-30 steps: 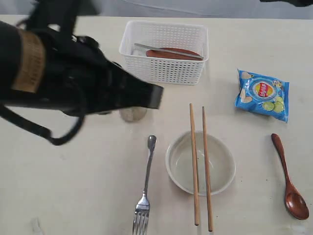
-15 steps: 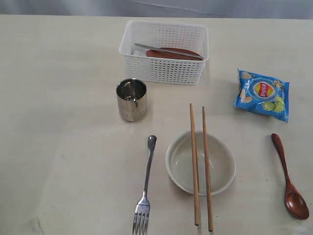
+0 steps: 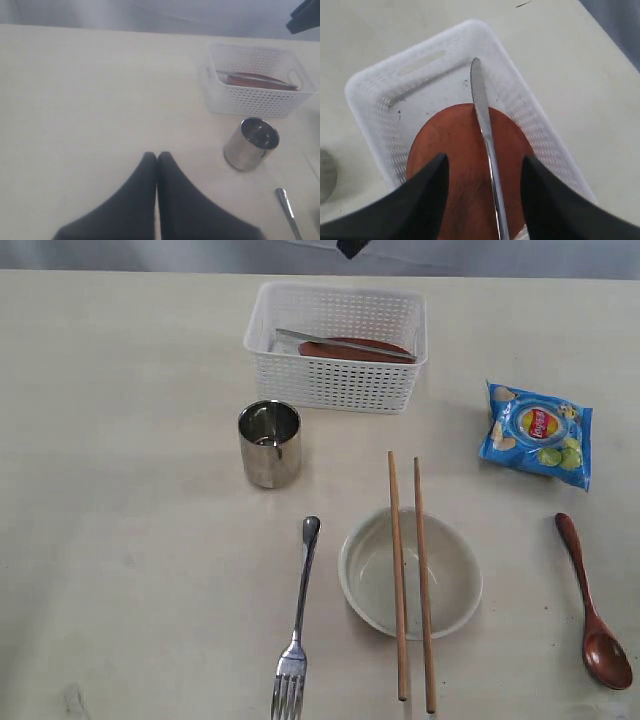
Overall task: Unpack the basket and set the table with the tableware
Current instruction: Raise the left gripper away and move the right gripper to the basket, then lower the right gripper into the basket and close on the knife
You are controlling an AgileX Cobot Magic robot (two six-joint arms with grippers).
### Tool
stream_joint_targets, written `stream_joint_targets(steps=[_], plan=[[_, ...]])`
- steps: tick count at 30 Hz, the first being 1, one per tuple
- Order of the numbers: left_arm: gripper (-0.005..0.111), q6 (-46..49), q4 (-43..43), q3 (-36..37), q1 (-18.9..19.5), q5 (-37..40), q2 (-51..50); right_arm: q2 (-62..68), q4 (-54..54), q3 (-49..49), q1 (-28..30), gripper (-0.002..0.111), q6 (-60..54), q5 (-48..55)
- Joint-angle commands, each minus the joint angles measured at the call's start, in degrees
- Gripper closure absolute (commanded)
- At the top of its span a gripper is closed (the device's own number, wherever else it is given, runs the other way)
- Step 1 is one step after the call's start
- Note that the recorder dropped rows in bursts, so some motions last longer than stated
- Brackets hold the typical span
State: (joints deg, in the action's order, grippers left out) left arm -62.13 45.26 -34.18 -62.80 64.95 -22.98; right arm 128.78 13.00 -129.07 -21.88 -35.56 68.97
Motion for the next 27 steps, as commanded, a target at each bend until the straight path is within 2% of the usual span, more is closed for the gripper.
stream_joint_targets(steps=[1,10,23,27], plan=[[0.107,0.39,0.65,2.09,-0.2,1.25,0.34,2.61,-1.05,-0.22,-0.52,0.065,-4.19,0.99],[0.107,0.84,0.76,3.07,-0.2,1.15,0.34,3.2,-6.0,6.02,-0.52,0.065,-6.27,0.99],[0.107,0.8,0.64,3.07,-0.2,1.15,0.34,7.9,-5.63,6.27,-0.52,0.065,-9.5,0.99],[0.107,0.8,0.64,3.07,-0.2,1.15,0.34,8.97,-5.63,6.16,-0.52,0.065,-9.64,-2.16]])
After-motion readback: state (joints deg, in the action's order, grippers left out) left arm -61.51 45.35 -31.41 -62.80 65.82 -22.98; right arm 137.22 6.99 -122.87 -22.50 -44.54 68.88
